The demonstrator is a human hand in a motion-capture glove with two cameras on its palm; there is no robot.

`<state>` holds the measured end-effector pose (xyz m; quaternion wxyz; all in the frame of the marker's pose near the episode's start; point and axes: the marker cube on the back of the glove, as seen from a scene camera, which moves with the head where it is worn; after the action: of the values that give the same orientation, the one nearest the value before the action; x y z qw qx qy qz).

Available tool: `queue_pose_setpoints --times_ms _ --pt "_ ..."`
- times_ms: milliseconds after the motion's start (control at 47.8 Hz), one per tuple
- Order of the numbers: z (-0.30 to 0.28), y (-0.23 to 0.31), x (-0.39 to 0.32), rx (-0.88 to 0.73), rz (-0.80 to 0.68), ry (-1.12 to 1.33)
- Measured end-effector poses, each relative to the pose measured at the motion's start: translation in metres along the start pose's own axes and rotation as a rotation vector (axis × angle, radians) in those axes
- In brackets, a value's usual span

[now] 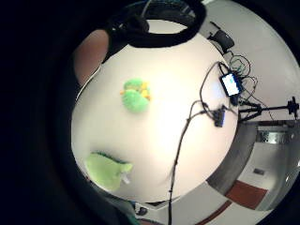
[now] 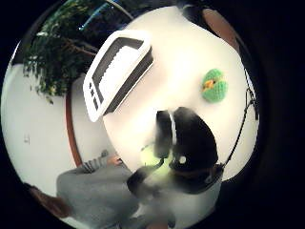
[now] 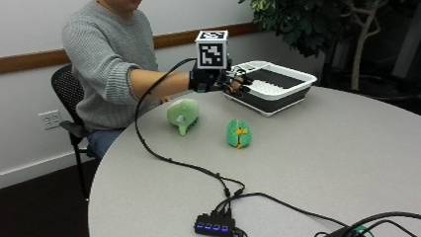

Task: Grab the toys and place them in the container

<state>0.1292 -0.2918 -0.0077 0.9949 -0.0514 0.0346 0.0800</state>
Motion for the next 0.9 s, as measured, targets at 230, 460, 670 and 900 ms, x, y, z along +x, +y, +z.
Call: queue_pose_setpoints --times_ms 230,460,670,900 --pt "0.053 -0.025 0.037 -0.155 0.163 0.079" --pt "0.117 -0.023 0.051 -0.268 0.210 0.090" --pt "0.115 -0.028 0.045 -0.202 0.172 0.217" --pt "0.055 -0.038 0.030 -0.038 0.154 0.122"
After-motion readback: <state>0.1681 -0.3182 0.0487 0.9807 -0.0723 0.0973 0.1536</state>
